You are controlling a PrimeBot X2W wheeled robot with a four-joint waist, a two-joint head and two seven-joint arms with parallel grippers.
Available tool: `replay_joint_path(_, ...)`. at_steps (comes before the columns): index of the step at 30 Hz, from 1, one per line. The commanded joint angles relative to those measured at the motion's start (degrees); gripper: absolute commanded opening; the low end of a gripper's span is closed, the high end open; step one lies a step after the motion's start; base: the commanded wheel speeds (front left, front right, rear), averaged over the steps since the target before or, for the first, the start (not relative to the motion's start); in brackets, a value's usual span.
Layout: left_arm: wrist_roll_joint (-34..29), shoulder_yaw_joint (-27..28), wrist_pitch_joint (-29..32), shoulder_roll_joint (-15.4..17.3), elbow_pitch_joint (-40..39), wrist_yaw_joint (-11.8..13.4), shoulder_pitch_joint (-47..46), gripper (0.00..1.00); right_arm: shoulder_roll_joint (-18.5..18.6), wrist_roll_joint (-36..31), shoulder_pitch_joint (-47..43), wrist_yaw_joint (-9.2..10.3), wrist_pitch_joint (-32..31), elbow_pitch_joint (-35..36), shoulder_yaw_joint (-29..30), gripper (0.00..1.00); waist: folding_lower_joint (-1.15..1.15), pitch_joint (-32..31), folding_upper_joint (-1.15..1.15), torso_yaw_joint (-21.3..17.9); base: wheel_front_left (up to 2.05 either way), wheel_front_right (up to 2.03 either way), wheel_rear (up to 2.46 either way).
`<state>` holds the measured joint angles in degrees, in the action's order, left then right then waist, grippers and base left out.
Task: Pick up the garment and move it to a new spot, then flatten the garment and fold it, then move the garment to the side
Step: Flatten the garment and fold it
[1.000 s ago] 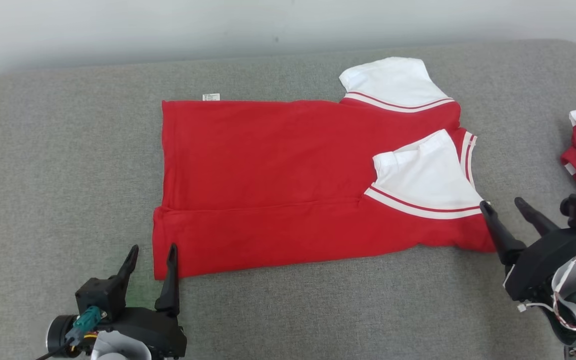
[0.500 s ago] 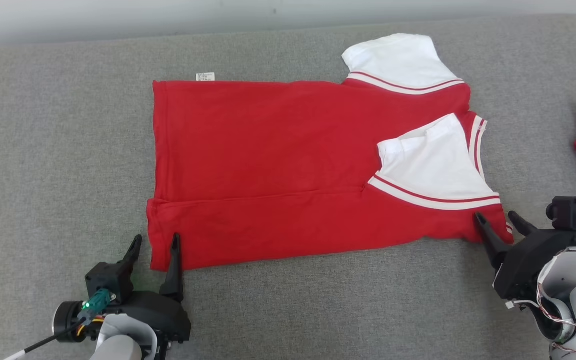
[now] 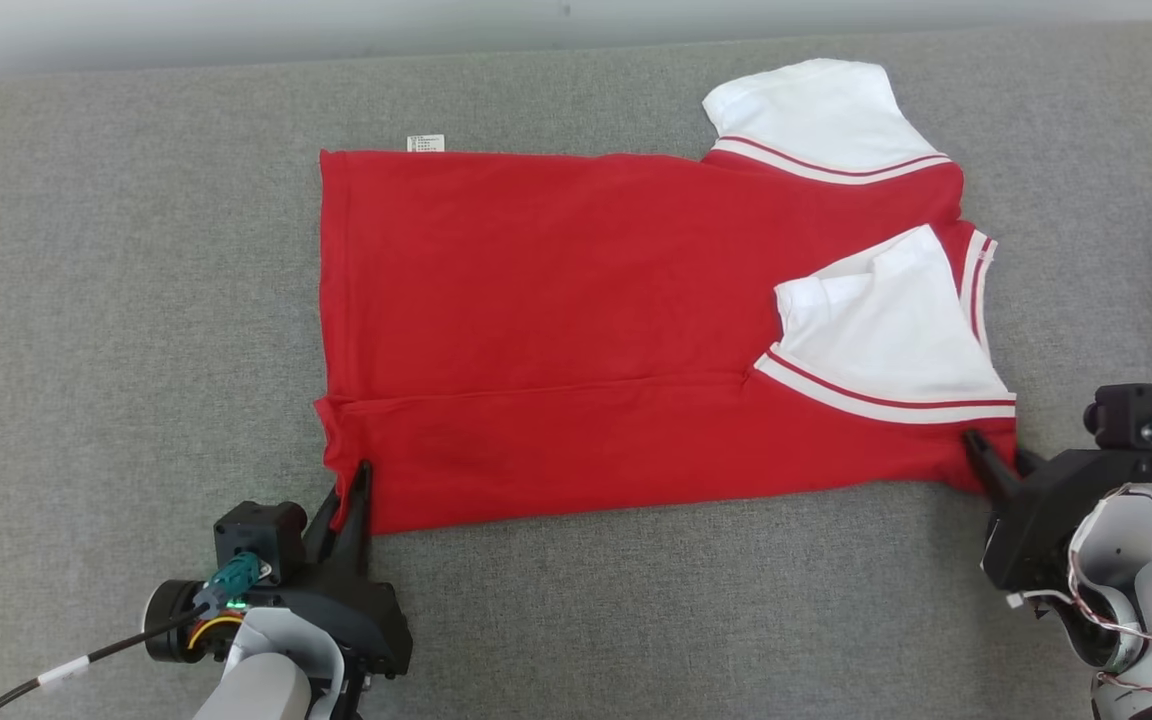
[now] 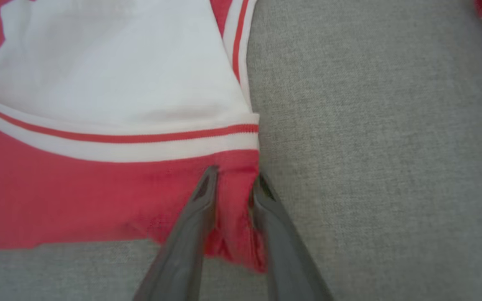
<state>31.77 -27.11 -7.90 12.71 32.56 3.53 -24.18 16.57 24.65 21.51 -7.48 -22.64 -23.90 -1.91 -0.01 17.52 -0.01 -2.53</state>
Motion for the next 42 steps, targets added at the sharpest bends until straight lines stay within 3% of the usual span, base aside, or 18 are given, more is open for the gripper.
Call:
replay_joint_path(1,0.3,-1.4,2.0,-0.4,1.9,-0.5,2.0,0.00,-0.7,-0.1,-1.1,-0.02,-0.4,-0.9,-0.7,0.00,0.01,-0.1,0.01,0.0,0.00,0.00,0.00)
replay_joint_path(18,0.6,-1.8,1.8,3.1,-2.6,1.1,8.6,0.00,0.1,0.6,-11.7,-0.02,-2.0,8.7,3.1,0.00,0.01,-7.4,0.01,-0.3,0.00,0.00,0.00)
replay_joint_path(27,2.0,-1.7,3.0,4.3,-7.0,3.2,14.2,0.00,-2.7,0.0,-19.2,-0.02,-5.2,15.8,7.0,0.00,0.01,-8.5,0.01,-0.9,0.00,0.00,0.00)
replay_joint_path(34,2.5,-1.8,4.0,4.8,-8.9,4.1,16.3,0.00,-4.7,-0.6,-21.3,-0.02,-6.4,17.4,7.9,0.00,0.01,-8.6,0.01,-1.2,0.00,0.00,0.00)
replay_joint_path(35,2.6,-1.7,4.1,4.8,-9.2,4.1,16.5,0.00,-4.9,-0.7,-21.5,-0.02,-6.4,17.5,8.0,0.10,0.01,-8.6,0.01,-1.1,0.00,0.00,0.00)
replay_joint_path(36,2.7,-1.6,4.2,4.8,-9.3,4.2,16.6,0.22,-4.9,-0.8,-21.6,-0.02,-6.2,17.3,8.2,0.69,0.01,-8.7,0.01,-1.1,0.00,0.00,0.00)
replay_joint_path(37,3.0,-1.5,4.2,4.9,-9.5,4.4,16.9,1.00,-5.2,-0.8,-21.6,-0.02,-5.8,17.2,8.4,1.00,0.01,-8.8,0.01,-1.1,0.00,0.00,0.00)
replay_joint_path(42,3.4,-0.7,4.5,5.7,-10.9,5.4,17.4,1.00,-4.5,-1.7,-20.6,-0.02,-5.2,18.5,8.7,1.00,0.01,-9.3,0.01,-1.2,0.00,0.00,0.00)
